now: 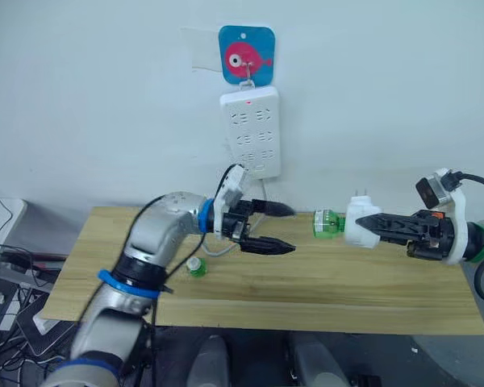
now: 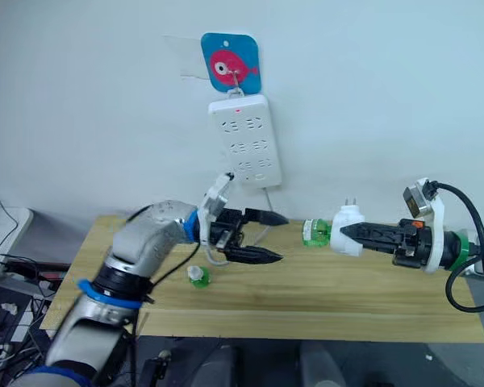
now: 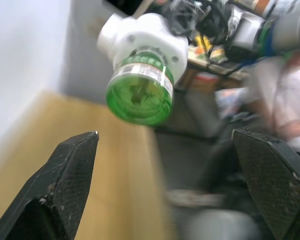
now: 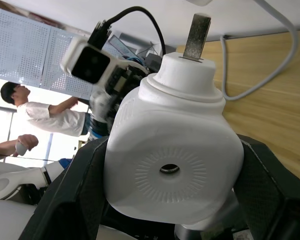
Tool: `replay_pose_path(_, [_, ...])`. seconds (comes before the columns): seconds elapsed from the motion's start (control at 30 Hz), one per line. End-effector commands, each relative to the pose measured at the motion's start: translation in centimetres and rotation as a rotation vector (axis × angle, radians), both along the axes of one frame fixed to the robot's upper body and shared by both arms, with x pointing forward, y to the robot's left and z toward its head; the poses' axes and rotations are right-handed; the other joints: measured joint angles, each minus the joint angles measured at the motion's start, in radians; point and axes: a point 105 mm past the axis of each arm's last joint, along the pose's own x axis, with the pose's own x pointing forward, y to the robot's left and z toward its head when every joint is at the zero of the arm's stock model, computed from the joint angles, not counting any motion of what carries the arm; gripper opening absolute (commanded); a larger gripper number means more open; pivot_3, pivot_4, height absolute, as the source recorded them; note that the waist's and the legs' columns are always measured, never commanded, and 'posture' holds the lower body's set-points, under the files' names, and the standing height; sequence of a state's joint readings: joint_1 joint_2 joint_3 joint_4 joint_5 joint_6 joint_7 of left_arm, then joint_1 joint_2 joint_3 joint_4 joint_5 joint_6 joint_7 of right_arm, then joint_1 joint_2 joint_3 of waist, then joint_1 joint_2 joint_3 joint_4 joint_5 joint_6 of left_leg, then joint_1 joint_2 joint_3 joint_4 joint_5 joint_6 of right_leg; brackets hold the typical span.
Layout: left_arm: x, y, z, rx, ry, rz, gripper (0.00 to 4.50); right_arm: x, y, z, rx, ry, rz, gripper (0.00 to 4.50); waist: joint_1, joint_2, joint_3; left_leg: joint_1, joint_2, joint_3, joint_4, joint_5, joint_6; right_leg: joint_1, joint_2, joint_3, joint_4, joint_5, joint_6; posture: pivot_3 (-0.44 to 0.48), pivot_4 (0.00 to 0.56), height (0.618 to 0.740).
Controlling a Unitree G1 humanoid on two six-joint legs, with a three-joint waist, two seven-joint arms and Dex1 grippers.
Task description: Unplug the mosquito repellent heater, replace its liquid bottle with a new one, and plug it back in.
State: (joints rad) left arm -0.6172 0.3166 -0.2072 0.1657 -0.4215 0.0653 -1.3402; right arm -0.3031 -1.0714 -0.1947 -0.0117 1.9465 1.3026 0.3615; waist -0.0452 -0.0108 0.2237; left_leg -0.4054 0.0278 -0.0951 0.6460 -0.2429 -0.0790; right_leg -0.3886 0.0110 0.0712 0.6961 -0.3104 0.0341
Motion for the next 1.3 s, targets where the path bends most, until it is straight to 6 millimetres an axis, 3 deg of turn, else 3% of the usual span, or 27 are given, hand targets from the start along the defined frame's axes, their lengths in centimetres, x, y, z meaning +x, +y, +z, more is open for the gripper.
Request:
replay_pose_path(0.03, [0.1,-0.4,1.2,-0.072,-0.387,0.031,4.5,-0.1,0.2,1.5,0.027,-0.051,0.018,3.12,0.007,0.0,0.0,0.0,0.0,0.0,0.0,0.0,0.0,0.0,0.0,0.0,0.0,0.0,0.0,-0.057,0.179,0.74])
replay_pose_path(0.27, [0.0,-1.7,1.4,-0.153,-0.603,-0.002,4.5,-0.2,0.7,1.8,0.033,-0.066,0.05,3.12,0.01,0.0,0.0,-0.001,0.0,0.001,0.0,0.0,0.0,0.0,0.0,0.001,0.0,0.0,0.0,-0.065,0.182,0.74])
replay_pose_path(0.7, [-0.3,-3.0,1.1,-0.193,-0.68,-0.023,4.5,-0.4,1.5,1.9,0.044,-0.081,0.083,3.12,0.003,0.0,0.0,0.0,0.0,0.0,0.0,0.0,0.001,0.0,0.0,0.0,0.0,0.001,0.0,-0.076,0.183,0.74])
replay_pose_path(0.8, [-0.4,-3.0,1.2,-0.201,-0.675,-0.03,3.93,-0.4,1.6,1.9,0.046,-0.082,0.085,3.12,-0.002,0.0,0.0,0.0,0.0,0.0,0.0,0.0,0.001,0.0,0.0,0.0,0.0,0.001,0.0,-0.076,0.183,0.74])
replay_pose_path(1.0, [-0.6,-3.2,1.9,-0.235,-0.696,-0.032,2.27,-0.3,1.6,1.8,0.045,-0.076,0.084,3.12,-0.01,0.0,0.0,0.0,0.0,-0.001,0.0,0.0,0.001,0.0,0.0,0.0,0.001,0.001,0.0,-0.075,0.183,0.74])
replay_pose_path(1.17, [-0.7,-3.2,2.0,-0.242,-0.694,-0.031,2.27,-0.3,1.5,1.6,0.042,-0.068,0.078,3.12,-0.011,0.0,0.0,0.0,0.0,-0.001,0.0,0.0,0.001,0.0,0.0,0.0,0.001,0.001,0.0,-0.072,0.183,0.74])
replay_pose_path(1.3, [-0.7,-3.3,1.7,-0.211,-0.574,-0.051,2.27,-0.3,1.6,1.6,0.042,-0.068,0.08,3.12,-0.012,0.0,0.0,0.0,0.0,-0.001,0.0,0.0,0.001,0.0,0.0,0.0,0.001,0.001,0.0,-0.073,0.185,0.74])
